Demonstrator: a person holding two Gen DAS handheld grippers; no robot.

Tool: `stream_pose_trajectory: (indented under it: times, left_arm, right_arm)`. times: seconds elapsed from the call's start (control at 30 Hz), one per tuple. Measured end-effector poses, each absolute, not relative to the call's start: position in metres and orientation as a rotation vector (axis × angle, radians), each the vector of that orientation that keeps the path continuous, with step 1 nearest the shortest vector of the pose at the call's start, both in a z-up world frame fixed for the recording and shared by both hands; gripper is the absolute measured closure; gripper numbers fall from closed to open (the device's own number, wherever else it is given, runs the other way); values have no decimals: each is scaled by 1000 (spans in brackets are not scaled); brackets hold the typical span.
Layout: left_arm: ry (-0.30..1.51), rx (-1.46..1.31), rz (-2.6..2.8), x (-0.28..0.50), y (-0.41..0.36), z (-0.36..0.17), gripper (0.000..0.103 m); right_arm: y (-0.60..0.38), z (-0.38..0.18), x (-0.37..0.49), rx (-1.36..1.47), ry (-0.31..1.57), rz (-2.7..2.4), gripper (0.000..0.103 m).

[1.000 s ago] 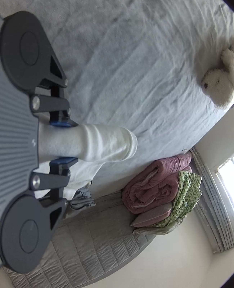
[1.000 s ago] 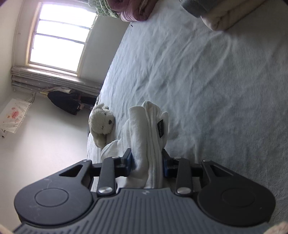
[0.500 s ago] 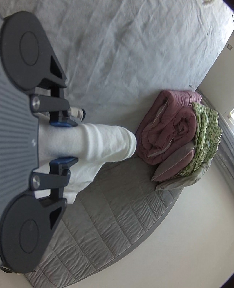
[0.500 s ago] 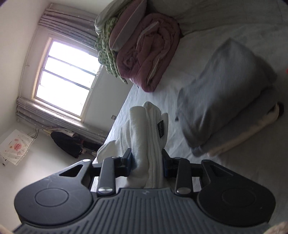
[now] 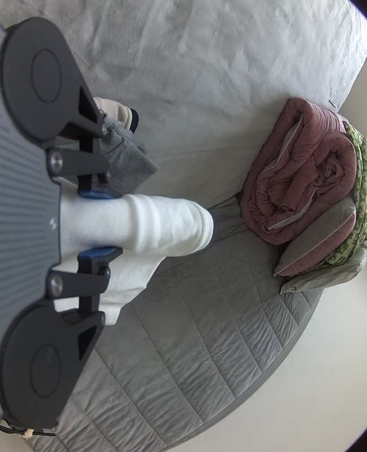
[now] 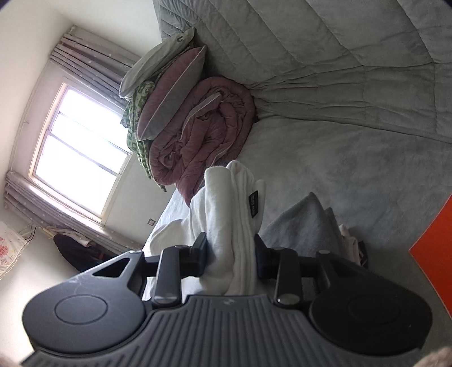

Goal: Fold clothes
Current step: 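Carry the bundle with both grippers to the stack of folded clothes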

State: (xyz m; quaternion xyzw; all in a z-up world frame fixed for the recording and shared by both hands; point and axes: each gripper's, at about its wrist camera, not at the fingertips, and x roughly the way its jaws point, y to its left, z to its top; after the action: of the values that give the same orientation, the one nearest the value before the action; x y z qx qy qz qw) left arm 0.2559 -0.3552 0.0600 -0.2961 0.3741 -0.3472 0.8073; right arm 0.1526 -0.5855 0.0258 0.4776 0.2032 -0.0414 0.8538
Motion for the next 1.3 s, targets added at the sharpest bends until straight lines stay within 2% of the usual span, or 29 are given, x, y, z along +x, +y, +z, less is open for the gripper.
stream_pose_trajectory:
  times: [0.07, 0.13, 0.3, 0.47, 0.6, 0.67, 0.83, 1.0, 1.1, 1.23, 1.3]
  left_arm:
    - [791, -611, -722, 256, -359, 45, 66]
    - [782, -590, -702, 255, -362, 30, 60]
    - [722, -603, -713, 252, -355, 25, 57]
    - [625, -551, -662, 246, -351, 49, 55]
    - [515, -493, -660, 235, -351, 69, 56]
    - [481, -459, -687, 228, -353, 75, 63]
    - [475, -350, -746, 210, -364, 61, 72]
    - [470, -238, -737, 200, -370, 43, 78]
    - [484, -215, -720, 194, -370, 52, 77]
    - [503, -183, -698, 187, -370, 64, 64]
    - [512, -167, -686, 183, -370, 70, 62]
  right_arm:
    - [-591, 9, 157, 989, 452, -99, 66]
    - [-590, -7, 159, 952, 452, -115, 62]
    - [-589, -26, 155, 893, 365, -81, 53]
    - [-579, 1, 149, 724, 315, -131, 48]
    - [-565, 23, 141, 560, 235, -177, 48]
    - [-554, 29, 138, 481, 207, -177, 49]
    - [-525, 15, 136, 297, 220, -181, 70]
    - [-518, -16, 137, 227, 284, -221, 68]
    - [-520, -12, 132, 247, 281, -211, 67]
    - [-519, -2, 131, 265, 289, -213, 63]
    - [-518, 3, 128, 272, 291, -219, 62]
